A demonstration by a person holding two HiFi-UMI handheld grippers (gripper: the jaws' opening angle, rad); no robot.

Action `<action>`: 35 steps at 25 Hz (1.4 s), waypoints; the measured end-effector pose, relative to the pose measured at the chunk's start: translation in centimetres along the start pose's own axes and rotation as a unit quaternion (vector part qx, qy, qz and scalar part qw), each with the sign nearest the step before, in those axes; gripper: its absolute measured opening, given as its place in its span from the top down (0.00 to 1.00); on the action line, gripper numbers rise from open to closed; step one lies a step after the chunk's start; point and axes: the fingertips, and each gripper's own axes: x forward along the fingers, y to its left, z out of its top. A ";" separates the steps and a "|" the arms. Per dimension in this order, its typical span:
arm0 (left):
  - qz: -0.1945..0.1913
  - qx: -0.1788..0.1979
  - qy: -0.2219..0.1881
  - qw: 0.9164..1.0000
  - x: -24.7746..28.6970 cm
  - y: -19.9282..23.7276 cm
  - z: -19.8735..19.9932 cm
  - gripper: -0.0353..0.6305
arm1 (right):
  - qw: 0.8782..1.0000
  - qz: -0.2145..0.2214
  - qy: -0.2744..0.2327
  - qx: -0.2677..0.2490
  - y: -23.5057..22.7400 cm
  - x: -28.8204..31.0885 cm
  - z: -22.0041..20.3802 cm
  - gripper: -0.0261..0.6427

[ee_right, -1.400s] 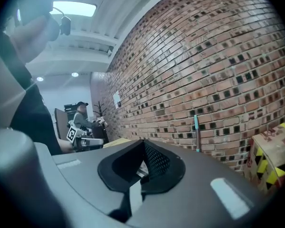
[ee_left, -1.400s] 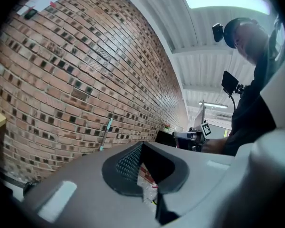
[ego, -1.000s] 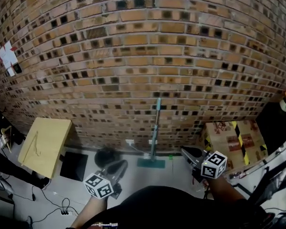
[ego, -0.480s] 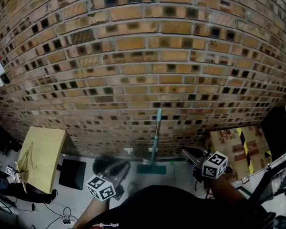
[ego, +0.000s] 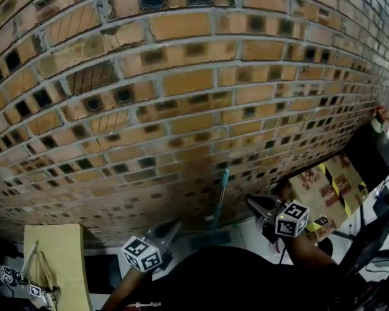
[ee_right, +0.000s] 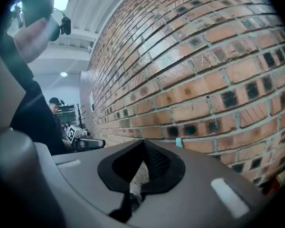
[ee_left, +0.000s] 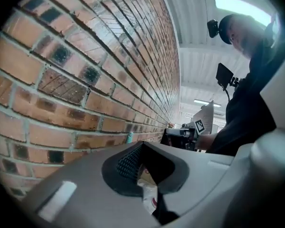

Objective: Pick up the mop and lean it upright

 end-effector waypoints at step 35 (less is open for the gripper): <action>0.091 -0.053 0.184 0.977 16.5 8.2 -22.5 0.81 | 0.987 0.102 0.125 0.019 -11.9 4.5 -12.7 0.94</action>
